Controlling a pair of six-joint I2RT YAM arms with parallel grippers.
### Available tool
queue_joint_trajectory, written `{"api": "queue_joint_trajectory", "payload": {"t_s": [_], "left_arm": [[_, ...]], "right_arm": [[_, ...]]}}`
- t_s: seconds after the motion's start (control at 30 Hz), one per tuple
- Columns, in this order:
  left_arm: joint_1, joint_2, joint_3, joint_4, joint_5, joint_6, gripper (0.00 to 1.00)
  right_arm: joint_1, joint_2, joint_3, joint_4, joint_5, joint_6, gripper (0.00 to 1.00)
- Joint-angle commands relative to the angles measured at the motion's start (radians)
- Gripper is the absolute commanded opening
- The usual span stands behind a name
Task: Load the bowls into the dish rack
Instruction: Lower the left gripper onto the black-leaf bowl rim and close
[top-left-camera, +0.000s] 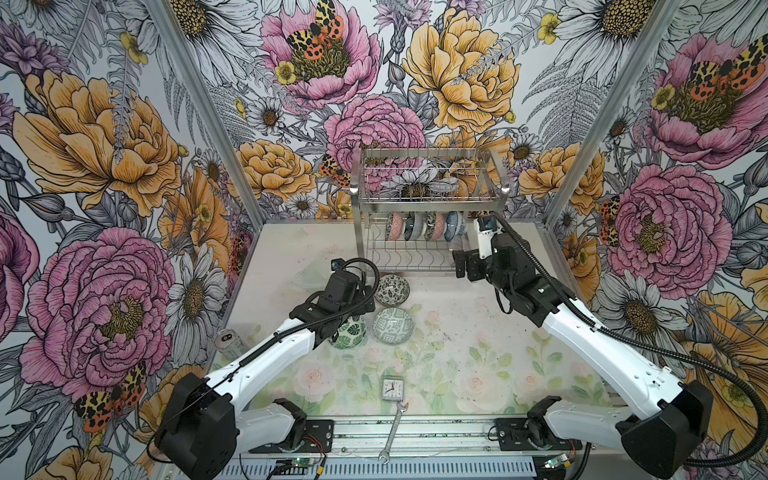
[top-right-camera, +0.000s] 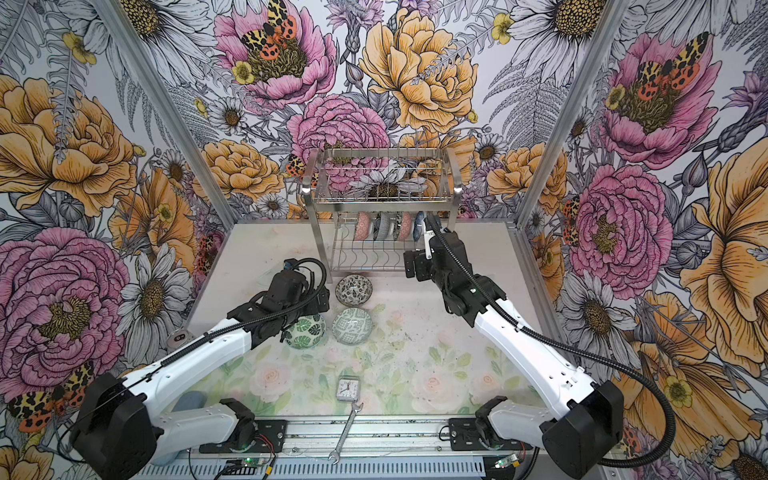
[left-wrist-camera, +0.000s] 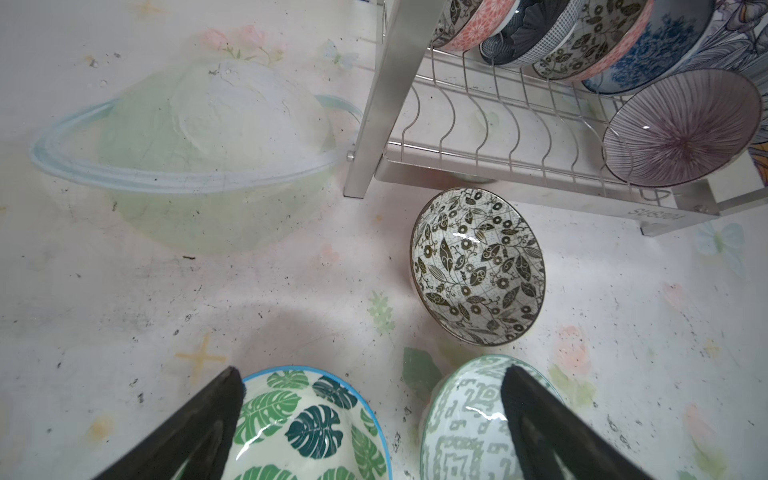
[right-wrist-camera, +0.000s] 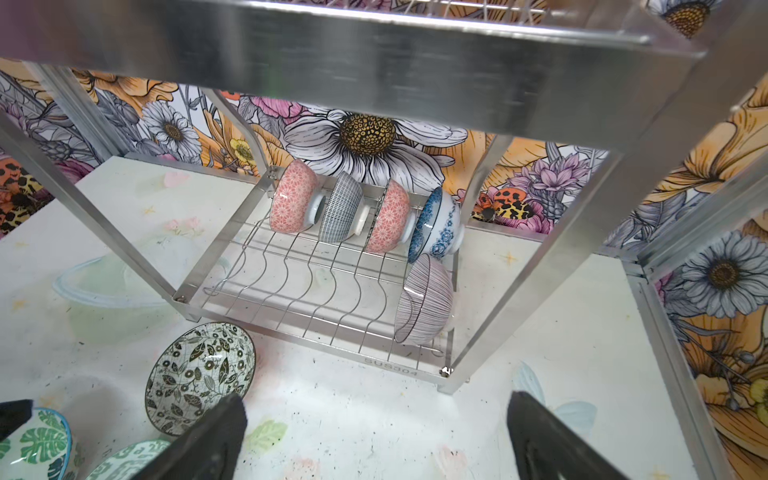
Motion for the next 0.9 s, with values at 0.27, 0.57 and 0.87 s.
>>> {"api": "queue_joint_trajectory", "payload": {"t_s": [0.27, 0.57, 0.87], "left_arm": [[0.047, 0.316, 0.176, 0.082, 0.129, 0.061, 0.99], [0.071, 0.498, 0.292, 0.090, 0.210, 0.076, 0.77], [0.071, 0.572, 0.349, 0.103, 0.260, 0.073, 0.51]], "right_arm": [[-0.011, 0.039, -0.015, 0.009, -0.039, 0.063, 1.00], [-0.010, 0.126, 0.021, 0.012, -0.040, 0.074, 1.00], [-0.010, 0.162, 0.051, 0.020, -0.028, 0.067, 1.00]]}}
